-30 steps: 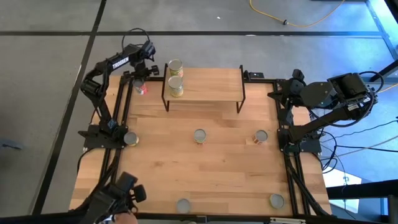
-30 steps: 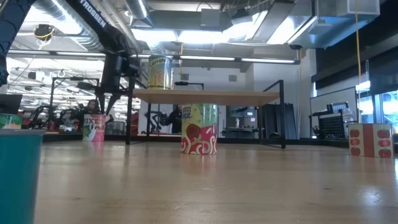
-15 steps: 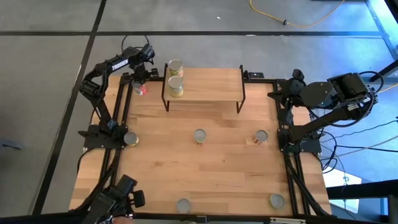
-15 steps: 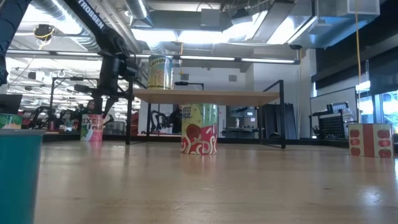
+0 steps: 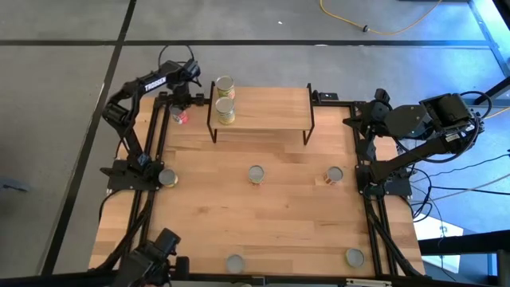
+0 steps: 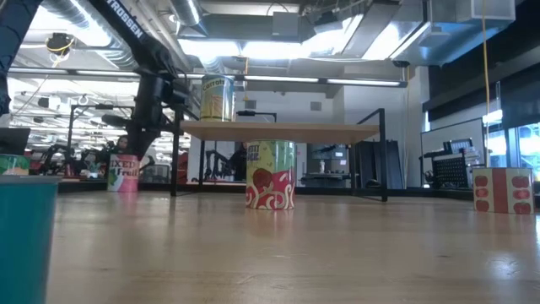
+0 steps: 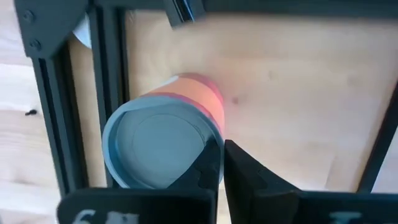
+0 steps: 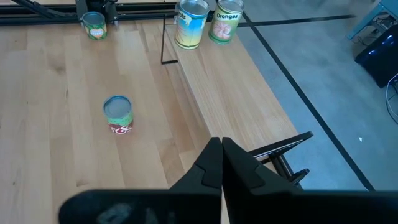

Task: Pick and place cans onto a shelf
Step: Move the canned mixed fruits to the center of the table

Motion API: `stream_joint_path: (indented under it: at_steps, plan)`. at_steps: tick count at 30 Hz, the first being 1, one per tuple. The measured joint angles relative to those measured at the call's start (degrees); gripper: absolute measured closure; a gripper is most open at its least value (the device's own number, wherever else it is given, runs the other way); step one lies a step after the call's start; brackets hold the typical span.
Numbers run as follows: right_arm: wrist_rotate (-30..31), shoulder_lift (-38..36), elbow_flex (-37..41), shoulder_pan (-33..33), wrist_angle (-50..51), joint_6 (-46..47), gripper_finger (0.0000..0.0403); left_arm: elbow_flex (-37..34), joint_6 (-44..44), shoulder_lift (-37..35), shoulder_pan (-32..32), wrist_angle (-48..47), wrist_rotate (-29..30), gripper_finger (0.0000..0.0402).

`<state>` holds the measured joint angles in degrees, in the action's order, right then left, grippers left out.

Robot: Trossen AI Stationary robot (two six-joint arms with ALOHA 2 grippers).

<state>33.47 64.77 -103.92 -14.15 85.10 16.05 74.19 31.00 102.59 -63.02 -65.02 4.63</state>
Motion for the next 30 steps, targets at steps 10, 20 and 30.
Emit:
stream_joint_path:
  at_steps: [10, 20, 30]
  plan:
    - [0.0, 0.0, 0.0, 0.0, 0.0, 0.0, 0.0399, 3.1, -5.1, 0.4, 8.0, -8.9, -2.5, 0.0400]
    - [0.0, 0.0, 0.0, 0.0, 0.0, 0.0, 0.0399, 3.4, -3.5, -1.9, 17.9, -13.0, -3.1, 0.0401]
    - [0.0, 0.0, 0.0, 0.0, 0.0, -0.2, 0.0399, 3.5, -0.4, -2.1, 24.0, -17.3, -0.3, 0.0401]
